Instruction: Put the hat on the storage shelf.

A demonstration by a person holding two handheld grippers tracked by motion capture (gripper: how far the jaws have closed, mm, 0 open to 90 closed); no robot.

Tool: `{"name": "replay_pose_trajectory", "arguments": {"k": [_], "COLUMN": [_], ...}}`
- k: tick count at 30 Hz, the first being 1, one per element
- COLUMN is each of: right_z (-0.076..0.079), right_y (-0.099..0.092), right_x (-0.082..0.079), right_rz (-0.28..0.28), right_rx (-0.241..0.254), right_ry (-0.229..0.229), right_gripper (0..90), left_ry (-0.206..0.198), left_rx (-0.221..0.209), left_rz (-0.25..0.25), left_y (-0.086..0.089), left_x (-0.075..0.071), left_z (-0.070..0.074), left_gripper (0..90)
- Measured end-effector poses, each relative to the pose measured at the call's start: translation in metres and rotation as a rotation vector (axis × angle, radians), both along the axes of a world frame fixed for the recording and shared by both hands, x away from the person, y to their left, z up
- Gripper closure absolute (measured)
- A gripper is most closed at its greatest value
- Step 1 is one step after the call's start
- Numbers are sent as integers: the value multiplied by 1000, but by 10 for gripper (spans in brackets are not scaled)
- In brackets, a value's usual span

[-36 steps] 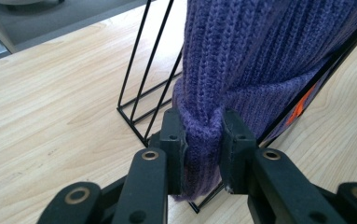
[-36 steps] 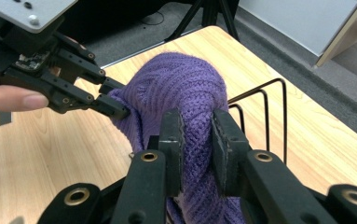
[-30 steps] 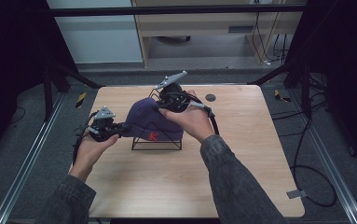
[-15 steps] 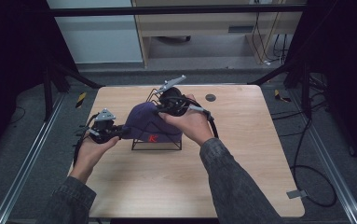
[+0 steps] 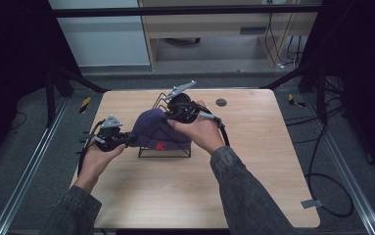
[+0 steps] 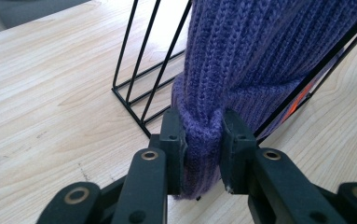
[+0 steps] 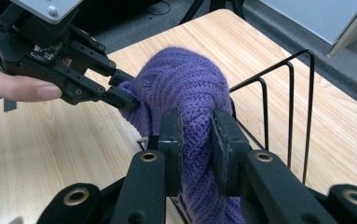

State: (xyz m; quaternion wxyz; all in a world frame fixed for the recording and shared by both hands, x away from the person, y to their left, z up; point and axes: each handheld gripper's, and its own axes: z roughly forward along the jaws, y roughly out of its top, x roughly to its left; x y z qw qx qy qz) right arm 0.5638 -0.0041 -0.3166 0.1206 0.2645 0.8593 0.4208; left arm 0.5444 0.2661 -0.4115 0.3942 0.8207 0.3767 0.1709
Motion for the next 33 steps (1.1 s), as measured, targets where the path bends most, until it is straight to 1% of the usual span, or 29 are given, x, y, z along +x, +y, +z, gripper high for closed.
{"name": "replay_pose_trajectory", "arguments": {"k": [6, 9, 10, 11, 12, 15, 19, 25, 29, 31, 33], "right_z": [-6, -6, -7, -7, -7, -6, -4, -2, -1, -1, -2], "right_y": [2, 3, 4, 4, 5, 5, 3, -2, -9, -13, -17], "right_x": [0, 1, 0, 0, 1, 0, -2, -6, -8, -10, -12], "right_rz": [-1, 2, 3, 4, 3, -2, -14, -24, -38, -47, -56], "right_rx": [-9, -14, -14, -14, -12, -4, 0, 10, 21, 31, 36], "right_ry": [17, 18, 21, 24, 20, 17, 15, 11, 1, 0, -2], "right_gripper": [746, 738, 730, 719, 679, 612, 572, 548, 546, 545, 538], "left_ry": [13, 20, 23, 24, 23, 27, 26, 40, 49, 55, 50], "left_rx": [9, 10, 16, 18, 20, 21, 42, 40, 30, 17, 13], "left_rz": [-5, -2, -2, -1, 2, 1, 0, 8, 13, 19, 22], "left_y": [0, 1, 2, 2, 2, 2, 2, 4, 8, 9, 10], "left_x": [0, 0, 1, 1, 1, 1, 2, 3, 5, 6, 6], "left_z": [-6, -9, -9, -10, -10, -10, -12, -19, -25, -28, -29], "left_gripper": [729, 729, 729, 729, 729, 729, 727, 724, 717, 714, 693]}}
